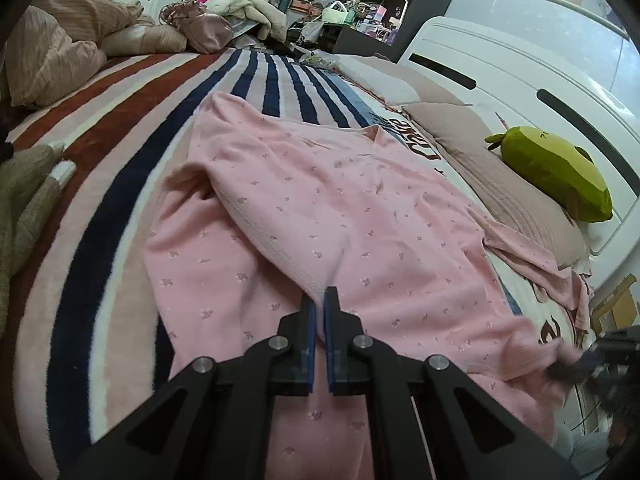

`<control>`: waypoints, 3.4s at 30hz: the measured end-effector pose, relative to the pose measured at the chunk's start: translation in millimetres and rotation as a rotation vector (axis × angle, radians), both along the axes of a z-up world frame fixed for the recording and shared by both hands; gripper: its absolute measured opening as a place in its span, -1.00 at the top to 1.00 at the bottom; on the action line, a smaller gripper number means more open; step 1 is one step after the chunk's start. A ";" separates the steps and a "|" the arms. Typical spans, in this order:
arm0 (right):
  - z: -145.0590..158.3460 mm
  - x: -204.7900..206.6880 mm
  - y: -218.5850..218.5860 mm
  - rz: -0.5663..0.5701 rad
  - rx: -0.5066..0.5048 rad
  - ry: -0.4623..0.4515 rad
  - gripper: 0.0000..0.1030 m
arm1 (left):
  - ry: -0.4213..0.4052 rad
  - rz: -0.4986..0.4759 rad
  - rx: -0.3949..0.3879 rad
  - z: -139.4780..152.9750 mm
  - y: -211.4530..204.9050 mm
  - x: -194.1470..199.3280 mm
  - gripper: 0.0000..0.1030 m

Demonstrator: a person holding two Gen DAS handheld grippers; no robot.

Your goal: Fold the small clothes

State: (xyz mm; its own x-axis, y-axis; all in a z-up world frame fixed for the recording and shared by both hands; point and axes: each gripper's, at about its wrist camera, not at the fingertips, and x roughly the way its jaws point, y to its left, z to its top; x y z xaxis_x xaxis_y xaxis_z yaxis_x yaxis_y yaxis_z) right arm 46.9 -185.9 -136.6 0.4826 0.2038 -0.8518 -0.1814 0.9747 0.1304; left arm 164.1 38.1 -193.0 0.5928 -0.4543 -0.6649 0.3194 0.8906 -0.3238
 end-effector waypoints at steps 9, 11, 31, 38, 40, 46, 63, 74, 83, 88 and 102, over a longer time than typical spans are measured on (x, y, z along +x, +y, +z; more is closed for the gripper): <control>-23.4 -16.3 -72.1 -0.155 0.092 0.113 0.97 | 0.014 -0.018 0.029 -2.6 -2.0 -3.2 0.93; -25.6 -20.9 -71.7 -0.116 0.112 0.119 0.91 | 0.017 -0.020 0.026 -1.8 -1.6 -5.1 0.87; -26.4 36.6 -65.4 -0.017 -0.018 -0.082 0.94 | -0.064 -0.008 0.069 36.8 4.2 -28.2 -0.06; -6.4 22.5 -67.6 0.103 0.093 -0.117 0.94 | -0.080 -0.010 0.049 43.6 -1.6 -28.3 -0.06; -9.3 11.3 -54.6 0.210 0.151 -0.098 0.94 | -0.081 -0.018 0.057 43.4 -4.5 -29.9 -0.06; -47.8 -25.5 -14.1 0.444 0.153 0.052 0.94 | -0.070 -0.027 0.064 40.4 -8.7 -29.7 -0.06; -54.5 38.1 -59.1 0.163 0.119 0.000 0.53 | -0.068 -0.052 0.070 42.6 -18.1 -31.4 -0.08; -17.1 -12.6 -31.0 0.316 0.137 -0.156 0.92 | -0.073 -0.033 0.088 47.0 -15.1 -43.1 -0.08; -40.9 -58.9 -8.6 0.447 0.037 -0.021 0.91 | -0.083 -0.074 0.106 55.2 -28.6 -75.8 -0.08; -36.4 -74.3 -18.2 0.418 0.017 -0.013 0.86 | -0.098 -0.092 0.108 62.5 -34.0 -84.1 -0.08; -27.0 -34.1 32.1 0.444 -0.187 -0.189 0.98 | -0.123 -0.079 0.115 72.6 -29.5 -80.1 -0.08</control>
State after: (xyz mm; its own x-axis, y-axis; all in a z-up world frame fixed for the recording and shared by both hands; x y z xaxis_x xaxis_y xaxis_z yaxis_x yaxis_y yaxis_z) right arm 12.8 -153.8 -163.5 0.5333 0.2766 -0.7995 -0.5861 0.8022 -0.1134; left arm 84.0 8.6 -120.4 0.6387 -0.4280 -0.6394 0.4206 0.8901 -0.1757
